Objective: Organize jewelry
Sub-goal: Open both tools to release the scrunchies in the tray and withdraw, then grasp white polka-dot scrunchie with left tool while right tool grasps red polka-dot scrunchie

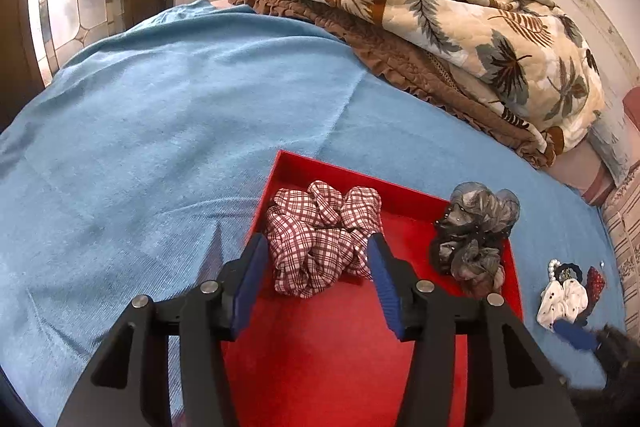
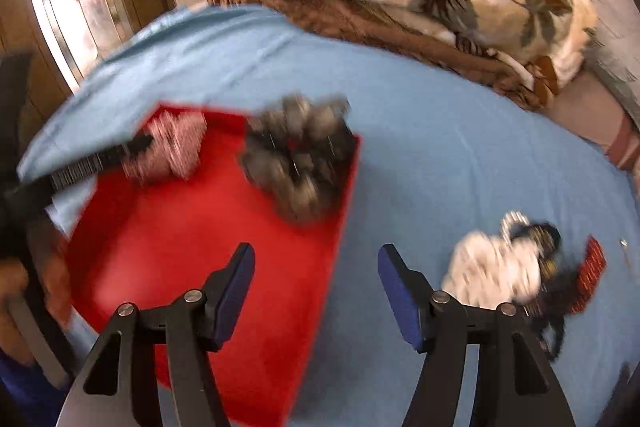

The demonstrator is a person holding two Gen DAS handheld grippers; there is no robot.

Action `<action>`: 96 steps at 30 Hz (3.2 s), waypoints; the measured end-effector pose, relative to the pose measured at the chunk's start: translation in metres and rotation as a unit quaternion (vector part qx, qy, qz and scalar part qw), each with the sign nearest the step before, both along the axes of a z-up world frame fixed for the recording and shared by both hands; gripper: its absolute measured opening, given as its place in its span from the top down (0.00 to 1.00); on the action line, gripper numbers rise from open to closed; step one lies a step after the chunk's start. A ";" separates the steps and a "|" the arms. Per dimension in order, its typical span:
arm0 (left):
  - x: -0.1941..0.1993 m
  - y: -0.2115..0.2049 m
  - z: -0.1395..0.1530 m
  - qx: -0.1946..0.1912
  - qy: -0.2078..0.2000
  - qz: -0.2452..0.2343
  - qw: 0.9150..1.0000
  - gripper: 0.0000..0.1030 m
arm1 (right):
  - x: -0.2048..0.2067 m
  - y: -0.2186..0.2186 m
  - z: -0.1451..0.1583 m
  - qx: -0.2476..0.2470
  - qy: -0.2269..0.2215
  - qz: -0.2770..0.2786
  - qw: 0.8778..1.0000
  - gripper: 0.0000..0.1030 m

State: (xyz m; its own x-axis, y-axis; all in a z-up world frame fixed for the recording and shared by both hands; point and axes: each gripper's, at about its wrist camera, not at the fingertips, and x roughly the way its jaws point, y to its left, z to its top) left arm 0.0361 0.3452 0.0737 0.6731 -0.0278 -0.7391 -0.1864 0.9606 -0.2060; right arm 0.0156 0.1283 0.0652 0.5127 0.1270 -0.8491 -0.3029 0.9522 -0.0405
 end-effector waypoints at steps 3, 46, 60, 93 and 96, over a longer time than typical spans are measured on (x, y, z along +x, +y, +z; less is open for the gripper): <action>-0.006 -0.003 0.004 0.011 -0.008 -0.003 1.000 0.50 | -0.014 -0.007 -0.017 -0.006 0.028 -0.005 1.000 0.47; -0.121 -0.119 0.035 0.120 -0.010 -0.098 0.988 0.36 | -0.135 -0.178 0.009 0.021 -0.046 -0.138 0.989 0.36; -0.083 -0.219 0.049 0.089 0.015 -0.185 0.979 0.36 | -0.130 -0.268 0.007 0.080 -0.060 -0.206 0.974 0.36; 0.014 -0.303 -0.043 0.076 0.093 -0.246 0.962 0.89 | 0.021 -0.331 -0.014 0.216 -0.028 -0.232 0.948 0.92; -0.006 -0.297 -0.022 0.069 0.071 -0.247 0.964 0.89 | 0.005 -0.324 0.006 0.199 -0.053 -0.220 0.953 0.92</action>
